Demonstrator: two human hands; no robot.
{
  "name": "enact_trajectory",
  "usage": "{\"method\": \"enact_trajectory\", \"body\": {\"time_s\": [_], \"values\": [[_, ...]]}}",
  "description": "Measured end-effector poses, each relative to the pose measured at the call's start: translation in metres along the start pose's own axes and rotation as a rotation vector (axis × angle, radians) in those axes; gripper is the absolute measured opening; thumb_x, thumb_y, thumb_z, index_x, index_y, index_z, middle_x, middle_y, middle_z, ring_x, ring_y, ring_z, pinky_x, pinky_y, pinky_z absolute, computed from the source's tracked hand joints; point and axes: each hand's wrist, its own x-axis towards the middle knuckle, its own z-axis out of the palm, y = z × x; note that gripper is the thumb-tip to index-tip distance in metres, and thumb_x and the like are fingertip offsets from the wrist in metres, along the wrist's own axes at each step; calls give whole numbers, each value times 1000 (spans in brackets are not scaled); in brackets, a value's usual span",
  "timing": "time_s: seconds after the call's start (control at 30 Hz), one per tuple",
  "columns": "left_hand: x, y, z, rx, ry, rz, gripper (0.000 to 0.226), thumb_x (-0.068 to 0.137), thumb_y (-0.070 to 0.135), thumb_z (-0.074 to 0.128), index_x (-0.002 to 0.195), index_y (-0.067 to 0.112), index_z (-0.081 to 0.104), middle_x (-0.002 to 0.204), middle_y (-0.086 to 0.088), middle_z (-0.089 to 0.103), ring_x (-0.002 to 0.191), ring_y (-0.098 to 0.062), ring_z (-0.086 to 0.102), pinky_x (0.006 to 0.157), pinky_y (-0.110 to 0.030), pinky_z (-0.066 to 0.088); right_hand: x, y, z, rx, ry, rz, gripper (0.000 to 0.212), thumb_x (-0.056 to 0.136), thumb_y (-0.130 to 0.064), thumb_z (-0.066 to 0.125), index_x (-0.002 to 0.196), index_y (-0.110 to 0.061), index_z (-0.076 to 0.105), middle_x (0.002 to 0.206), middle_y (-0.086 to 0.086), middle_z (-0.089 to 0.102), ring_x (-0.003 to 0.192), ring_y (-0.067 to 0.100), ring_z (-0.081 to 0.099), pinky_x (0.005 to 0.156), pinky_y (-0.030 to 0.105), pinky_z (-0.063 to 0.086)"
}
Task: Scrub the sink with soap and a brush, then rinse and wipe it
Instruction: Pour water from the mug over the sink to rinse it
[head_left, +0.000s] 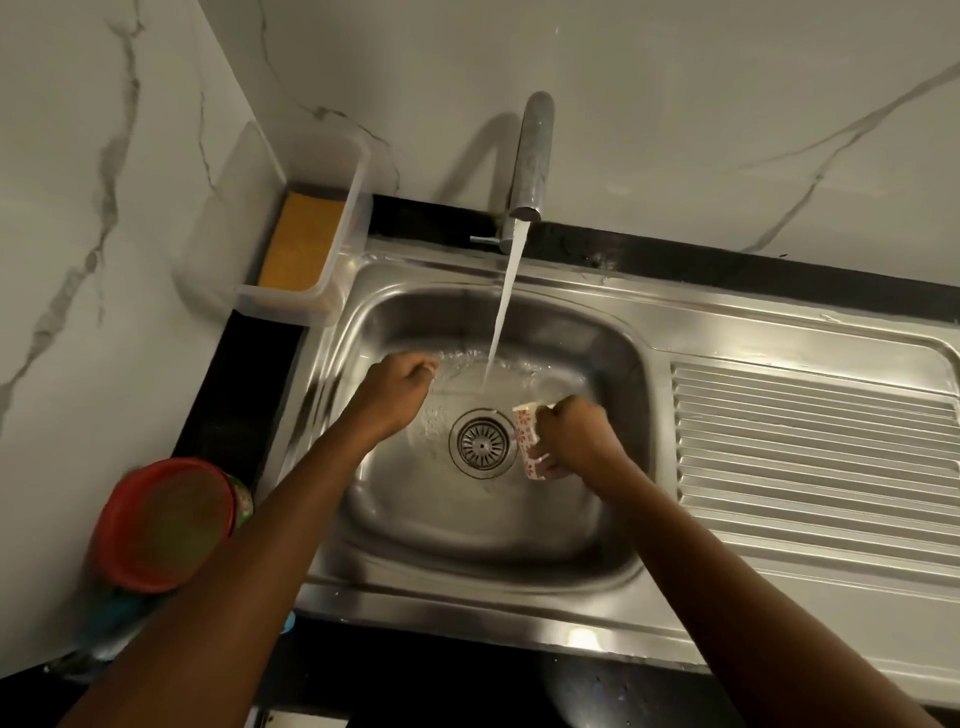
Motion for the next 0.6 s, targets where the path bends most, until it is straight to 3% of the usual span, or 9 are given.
{"method": "enact_trajectory", "body": {"time_s": [0.13, 0.23, 0.33, 0.43, 0.6], "values": [[19, 24, -11, -158, 18, 52, 35, 110, 17, 51, 142, 14, 64, 141, -7, 68, 131, -23, 63, 115, -38, 47, -8, -22, 24, -389, -73, -250, 33, 101, -28, 51, 103, -1, 70, 95, 18, 74, 88, 36, 74, 82, 47, 63], [30, 44, -16, -263, 22, 68, 41, 110, 11, 49, 150, 14, 57, 147, -5, 63, 135, -19, 59, 119, -38, 44, -20, -22, 28, -671, -168, -305, 22, 93, -26, 56, 81, -11, 65, 79, 5, 69, 75, 26, 69, 69, 30, 55], [39, 61, -21, -373, 14, 70, 47, 110, 12, 49, 157, 19, 48, 156, -3, 56, 141, -18, 54, 122, -42, 41, -32, -6, 22, -936, -128, -334, 27, 88, -30, 60, 106, -12, 69, 104, 7, 71, 94, 27, 68, 73, 29, 47], [44, 72, -25, -437, 18, 79, 52, 110, 10, 48, 161, 16, 39, 162, -5, 49, 146, -19, 49, 121, -38, 40, -40, 7, 11, -1013, -8, -357, 33, 89, -31, 61, 115, -14, 69, 115, 8, 72, 104, 30, 69, 79, 33, 48], [47, 83, -24, -529, 14, 56, 55, 110, 10, 48, 163, 17, 37, 162, -4, 49, 146, -20, 50, 115, -33, 45, -37, 17, -1, -902, 143, -407, 35, 99, -39, 54, 120, -17, 70, 117, 8, 73, 99, 28, 70, 72, 31, 47]]}}
